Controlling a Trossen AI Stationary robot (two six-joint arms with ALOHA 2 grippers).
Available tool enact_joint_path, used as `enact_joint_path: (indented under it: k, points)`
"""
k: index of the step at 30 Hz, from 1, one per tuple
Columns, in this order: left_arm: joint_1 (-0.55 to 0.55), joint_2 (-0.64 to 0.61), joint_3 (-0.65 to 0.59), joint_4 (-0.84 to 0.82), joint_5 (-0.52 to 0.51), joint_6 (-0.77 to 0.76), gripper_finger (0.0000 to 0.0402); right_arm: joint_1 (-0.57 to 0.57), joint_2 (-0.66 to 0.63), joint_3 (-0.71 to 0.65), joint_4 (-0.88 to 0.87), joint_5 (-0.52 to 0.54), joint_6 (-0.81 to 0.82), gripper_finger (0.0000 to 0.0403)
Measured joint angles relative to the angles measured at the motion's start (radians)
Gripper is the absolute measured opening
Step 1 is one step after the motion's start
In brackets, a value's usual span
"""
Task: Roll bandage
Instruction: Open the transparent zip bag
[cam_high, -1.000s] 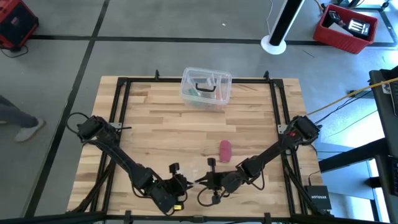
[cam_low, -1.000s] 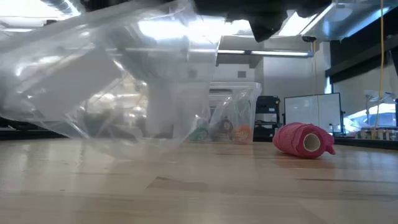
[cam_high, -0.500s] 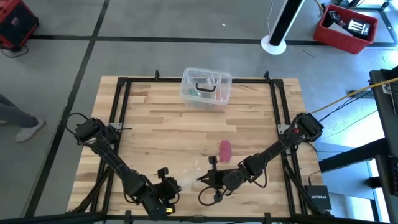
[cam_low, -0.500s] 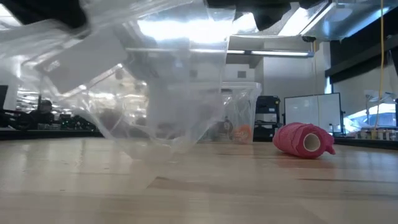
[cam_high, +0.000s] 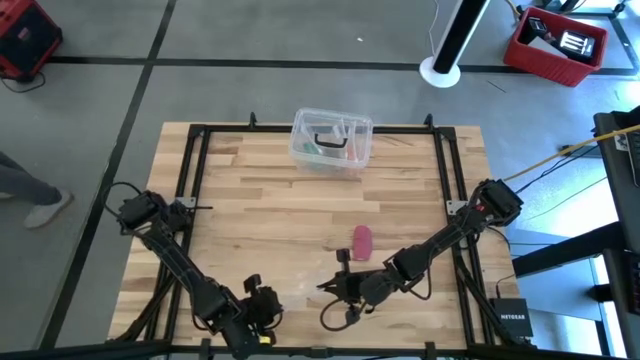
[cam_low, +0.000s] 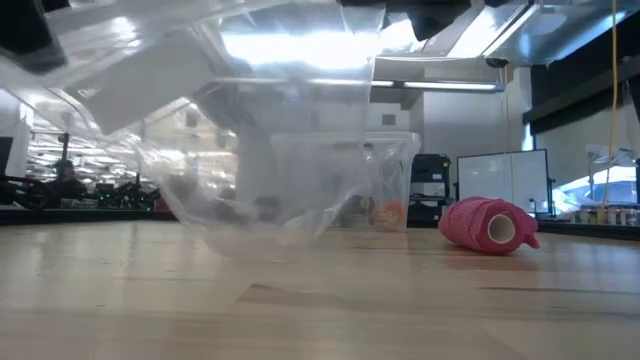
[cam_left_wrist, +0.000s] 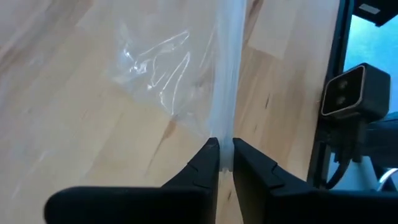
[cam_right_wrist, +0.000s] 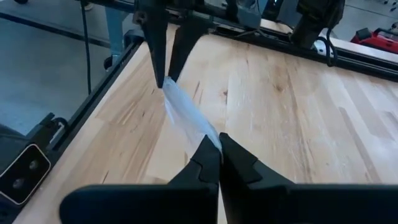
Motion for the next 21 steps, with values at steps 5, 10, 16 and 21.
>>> enact_joint_path:
  k: [5,10,16,21]
  points:
    - [0.034,0.003,-0.003,0.012,0.030,-0.005,0.0069,0.000,-0.001,0.000,0.002,0.011,0.001,0.0000]
    - [0.067,0.003,-0.003,0.026,0.014,0.005,0.0137,0.000,-0.001,0.000,-0.044,0.010,0.001,0.0000]
    - [0.091,-0.031,-0.002,0.054,0.007,0.089,0.0186,0.000,-0.001,-0.001,-0.083,0.004,0.003,0.0000]
    - [0.082,-0.088,-0.002,0.073,-0.007,0.182,0.0191,0.000,0.000,-0.001,-0.129,0.011,0.006,0.0000]
